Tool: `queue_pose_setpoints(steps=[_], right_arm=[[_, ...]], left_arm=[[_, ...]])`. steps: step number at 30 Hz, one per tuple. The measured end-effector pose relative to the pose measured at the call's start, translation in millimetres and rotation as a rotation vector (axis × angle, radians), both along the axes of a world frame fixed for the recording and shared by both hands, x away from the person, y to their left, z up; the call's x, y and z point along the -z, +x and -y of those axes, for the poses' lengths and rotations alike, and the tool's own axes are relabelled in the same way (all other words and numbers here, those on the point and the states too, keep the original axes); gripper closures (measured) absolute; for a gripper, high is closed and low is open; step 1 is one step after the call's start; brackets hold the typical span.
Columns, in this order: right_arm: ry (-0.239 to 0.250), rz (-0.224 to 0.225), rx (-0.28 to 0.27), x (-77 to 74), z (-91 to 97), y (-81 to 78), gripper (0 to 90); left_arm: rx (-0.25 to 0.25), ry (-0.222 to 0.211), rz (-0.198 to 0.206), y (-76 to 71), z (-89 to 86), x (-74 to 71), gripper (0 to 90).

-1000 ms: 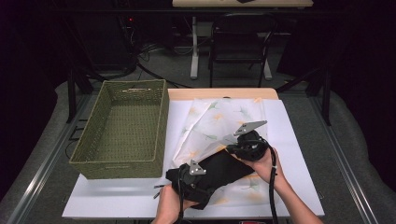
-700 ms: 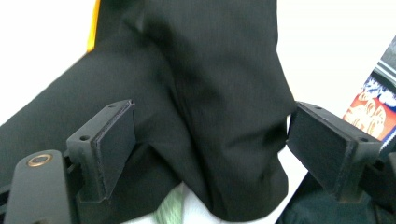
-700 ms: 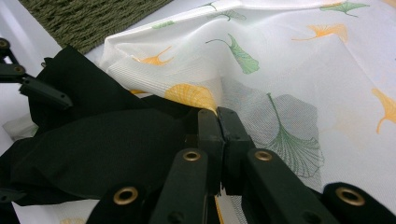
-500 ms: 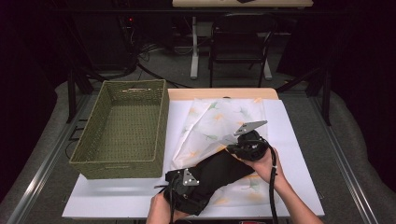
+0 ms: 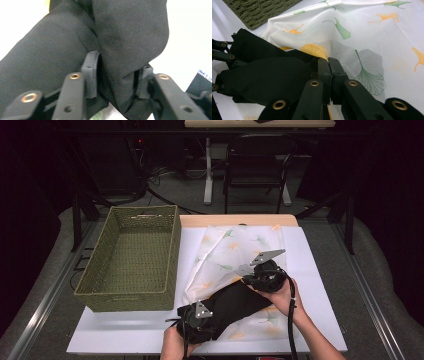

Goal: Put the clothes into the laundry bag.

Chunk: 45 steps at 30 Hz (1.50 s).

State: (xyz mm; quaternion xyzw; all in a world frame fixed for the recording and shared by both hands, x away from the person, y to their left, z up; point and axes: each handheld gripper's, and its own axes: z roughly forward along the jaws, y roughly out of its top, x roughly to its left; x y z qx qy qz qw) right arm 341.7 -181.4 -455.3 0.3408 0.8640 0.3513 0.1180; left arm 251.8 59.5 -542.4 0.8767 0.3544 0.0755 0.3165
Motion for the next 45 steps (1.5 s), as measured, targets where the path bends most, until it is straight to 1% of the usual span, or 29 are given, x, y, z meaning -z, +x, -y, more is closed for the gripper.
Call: queue_pose_setpoints(steps=[3,5,6,8,9,11,13,16,17,18,22,23,24,25,27,28,34,35,37,38,39,40,41,42,43,44,45], right_arm=[[0.001,0.001,-0.001,0.1,0.0,0.2,89.3],[0.001,0.002,0.001,-0.4,0.1,0.1,89.4],[0.002,0.002,0.001,-0.8,0.2,0.0,89.3],[0.005,0.002,0.001,-1.6,0.2,-0.1,89.3],[0.005,0.003,0.002,-1.7,0.3,0.0,89.3],[0.009,0.0,0.005,-1.7,0.2,0.1,89.3],[0.009,0.001,0.004,-1.8,-0.1,0.0,89.3],[0.009,0.002,0.004,-2.2,-0.5,-0.3,89.3],[0.009,0.002,0.004,-2.2,-0.4,-0.2,89.3],[0.011,0.003,0.003,-2.1,-0.3,-0.1,89.4],[0.014,0.003,0.003,-2.5,-0.6,-0.1,89.4],[0.014,0.003,0.002,-2.7,-0.7,-0.2,89.4],[0.015,0.001,0.001,-2.7,-0.9,-0.3,89.3],[0.016,-0.002,0.003,-2.6,-1.2,-0.6,89.4],[0.016,-0.003,0.0,-2.6,-1.8,-0.9,89.4],[0.017,-0.002,0.0,-2.6,-2.0,-0.9,89.3],[0.021,-0.005,0.001,-2.8,-1.4,-0.9,89.4],[0.021,-0.001,-0.002,-2.7,-1.0,-0.3,89.4],[0.024,-0.002,-0.002,-3.1,-0.5,-0.1,89.4],[0.025,-0.001,-0.003,-3.2,-0.3,0.1,89.4],[0.026,0.0,-0.004,-3.4,0.4,0.4,89.4],[0.03,-0.003,0.0,-3.4,0.5,0.4,89.4],[0.031,-0.006,0.002,-3.5,1.0,0.4,89.4],[0.034,-0.003,0.001,-3.5,1.6,0.7,89.4],[0.04,-0.006,0.002,-3.6,1.9,0.7,89.3],[0.041,-0.006,0.001,-3.8,2.0,0.6,89.3],[0.041,-0.005,0.001,-4.0,2.0,0.4,89.3]], left_arm=[[0.01,0.001,0.0,1.3,1.3,-1.3,72.1],[0.001,-0.026,-0.022,4.0,0.7,-2.6,75.8],[0.002,-0.026,-0.024,5.4,0.5,-3.0,76.9],[0.004,-0.037,-0.041,6.9,0.8,-3.8,77.9],[-0.002,-0.05,-0.045,7.2,1.8,-4.3,78.1],[0.004,-0.057,-0.053,8.8,3.0,-6.3,78.5],[-0.006,-0.076,-0.061,10.2,5.6,-7.1,78.8],[0.004,-0.077,-0.067,13.3,8.8,-8.7,79.1],[-0.001,-0.087,-0.073,14.0,10.3,-8.8,79.2],[0.007,-0.084,-0.072,15.4,10.7,-9.5,79.2],[0.002,-0.112,-0.08,19.3,14.7,-10.5,79.2],[0.009,-0.108,-0.079,21.0,15.2,-11.3,79.2],[-0.001,-0.115,-0.082,21.8,16.7,-11.6,79.2],[-0.001,-0.125,-0.083,23.3,17.8,-12.0,79.2],[0.0,-0.131,-0.082,26.5,19.9,-13.5,79.2],[-0.008,-0.142,-0.084,27.8,21.5,-13.9,79.2],[-0.027,-0.174,-0.097,38.1,31.4,-14.7,79.2],[-0.017,-0.167,-0.095,40.1,32.4,-15.1,79.2],[-0.024,-0.176,-0.097,41.9,36.1,-15.2,79.2],[-0.014,-0.168,-0.097,43.8,37.0,-15.5,79.1],[-0.019,-0.175,-0.096,44.6,38.3,-15.2,79.1],[-0.015,-0.172,-0.095,46.1,39.1,-15.2,79.1],[-0.024,-0.179,-0.095,46.9,40.8,-15.2,79.1],[-0.025,-0.178,-0.087,48.1,42.4,-15.5,79.1],[-0.016,-0.172,-0.085,49.2,42.6,-16.0,79.1],[-0.023,-0.179,-0.083,49.8,44.1,-16.1,79.1],[-0.02,-0.176,-0.077,51.0,45.0,-16.5,79.1]])
